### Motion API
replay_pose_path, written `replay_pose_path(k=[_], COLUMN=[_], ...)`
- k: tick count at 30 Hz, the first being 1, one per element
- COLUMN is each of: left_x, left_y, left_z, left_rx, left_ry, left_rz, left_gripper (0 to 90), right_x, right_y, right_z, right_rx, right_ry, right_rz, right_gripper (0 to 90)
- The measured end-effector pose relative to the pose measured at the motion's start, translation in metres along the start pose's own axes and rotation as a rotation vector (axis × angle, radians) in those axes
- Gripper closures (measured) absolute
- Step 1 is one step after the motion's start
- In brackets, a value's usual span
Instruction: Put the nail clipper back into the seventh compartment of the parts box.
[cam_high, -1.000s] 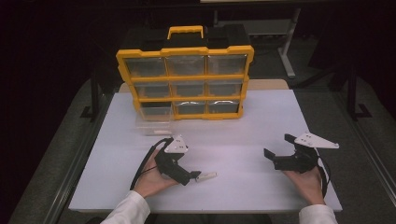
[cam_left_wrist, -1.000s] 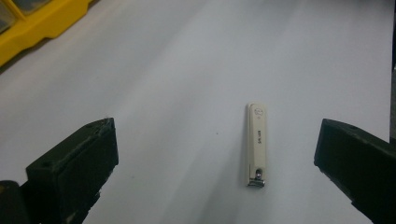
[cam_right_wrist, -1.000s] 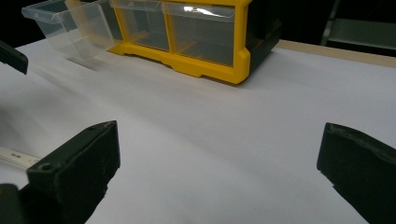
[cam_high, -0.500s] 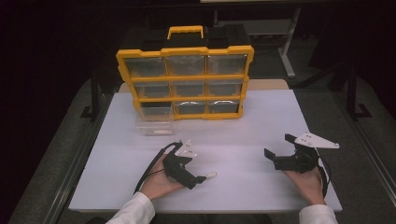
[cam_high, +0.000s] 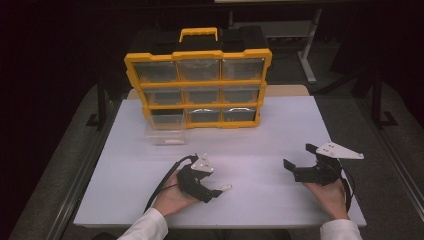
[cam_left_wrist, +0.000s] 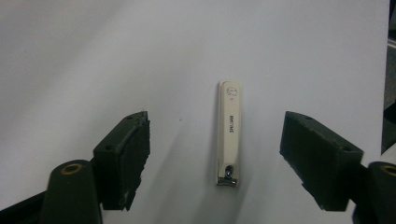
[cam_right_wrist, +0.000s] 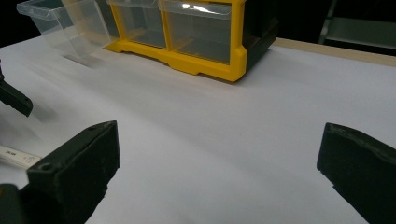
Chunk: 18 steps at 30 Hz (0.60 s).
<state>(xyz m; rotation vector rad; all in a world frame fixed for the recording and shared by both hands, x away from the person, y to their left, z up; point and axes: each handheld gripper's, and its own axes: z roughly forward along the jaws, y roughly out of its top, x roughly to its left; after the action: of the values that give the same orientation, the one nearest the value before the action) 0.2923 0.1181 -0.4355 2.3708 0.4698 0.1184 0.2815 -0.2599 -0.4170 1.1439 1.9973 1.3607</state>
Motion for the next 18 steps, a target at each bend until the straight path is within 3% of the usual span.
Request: replay_pose_path(k=[13, 18], left_x=[-0.0037, -0.0049], left_y=[-0.0021, -0.0019], left_z=[0.0084, 0.0097], left_rx=[0.034, 0.031], left_ry=[-0.011, -0.018], left_rz=[0.022, 0.024], left_gripper=[50.8, 55.8], right_x=[0.0011, 0.0011], right_y=[-0.0002, -0.0004], right_z=[0.0011, 0.0013], right_rx=[0.004, 0.006], right_ry=[0.003, 0.003], right_rz=[-0.003, -0.005], right_gripper=[0.0, 0.0])
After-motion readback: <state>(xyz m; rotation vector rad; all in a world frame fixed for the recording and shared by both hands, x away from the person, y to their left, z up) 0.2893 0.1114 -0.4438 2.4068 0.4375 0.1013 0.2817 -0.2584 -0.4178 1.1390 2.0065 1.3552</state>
